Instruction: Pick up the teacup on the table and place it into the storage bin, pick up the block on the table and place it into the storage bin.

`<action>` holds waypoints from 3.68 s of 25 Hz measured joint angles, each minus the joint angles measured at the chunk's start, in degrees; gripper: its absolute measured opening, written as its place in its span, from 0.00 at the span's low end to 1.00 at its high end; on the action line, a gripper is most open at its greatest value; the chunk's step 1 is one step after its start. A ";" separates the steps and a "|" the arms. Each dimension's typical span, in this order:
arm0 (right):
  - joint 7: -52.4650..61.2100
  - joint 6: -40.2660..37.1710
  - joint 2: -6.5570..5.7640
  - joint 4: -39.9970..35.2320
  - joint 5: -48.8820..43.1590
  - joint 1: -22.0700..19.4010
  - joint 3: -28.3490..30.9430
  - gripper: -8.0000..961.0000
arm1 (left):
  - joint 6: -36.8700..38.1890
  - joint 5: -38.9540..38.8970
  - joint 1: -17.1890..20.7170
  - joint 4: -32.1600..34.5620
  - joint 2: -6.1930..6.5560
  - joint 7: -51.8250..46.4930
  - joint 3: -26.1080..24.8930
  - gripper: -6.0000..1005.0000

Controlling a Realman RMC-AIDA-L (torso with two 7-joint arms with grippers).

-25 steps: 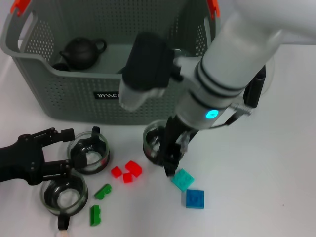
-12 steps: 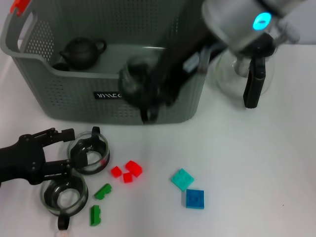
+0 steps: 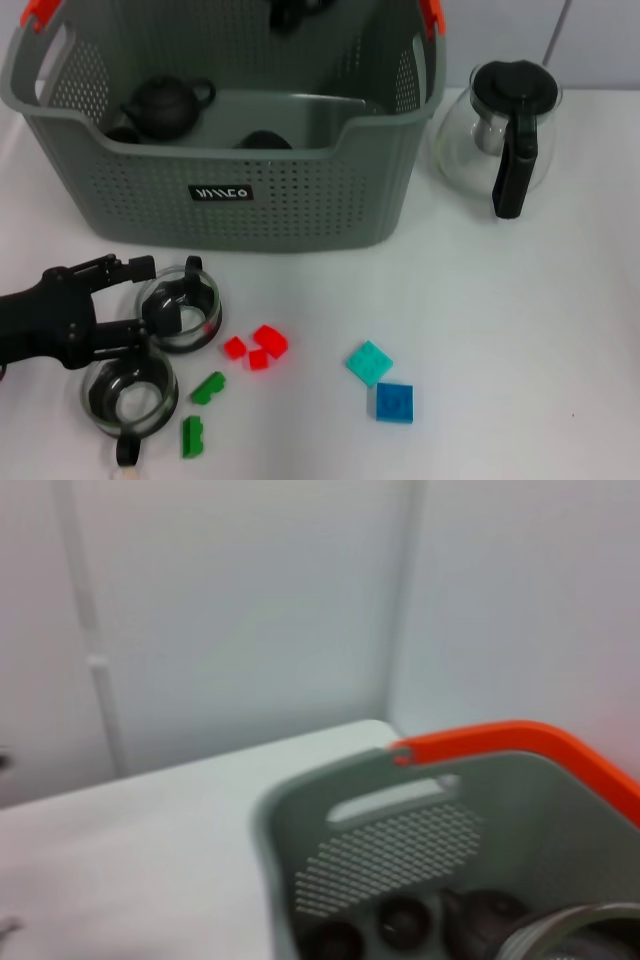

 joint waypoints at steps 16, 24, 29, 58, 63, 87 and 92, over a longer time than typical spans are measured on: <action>2.72 28.69 0.73 37.50 -18.27 13.92 -3.68 0.06 | -0.57 0.01 -0.09 -0.02 -0.54 -0.31 -0.01 0.90; 2.54 35.21 0.95 44.72 -19.10 14.13 -4.28 0.06 | -0.68 0.01 -0.26 -0.02 -0.66 -0.20 -0.01 0.90; 2.38 38.17 1.27 46.89 -18.86 13.76 -4.88 0.06 | -1.08 0.01 -0.62 0.60 -0.66 -0.03 0.00 0.90; 2.21 40.16 1.58 48.85 -15.83 14.12 -16.40 0.06 | -1.68 0.01 -0.67 1.33 -0.74 0.12 -0.01 0.90; 1.49 39.64 1.60 48.85 -15.85 14.12 -16.48 0.06 | -2.05 0.01 -0.67 1.31 -0.75 0.11 -0.01 0.90; 1.05 39.86 1.67 48.36 -14.53 14.02 -17.10 0.21 | -2.19 0.01 -0.76 1.30 -0.74 0.10 -0.01 0.90; 1.71 38.70 1.47 46.38 -14.45 13.92 -16.53 0.42 | -2.28 0.01 -0.77 1.31 -0.74 0.04 -0.01 0.90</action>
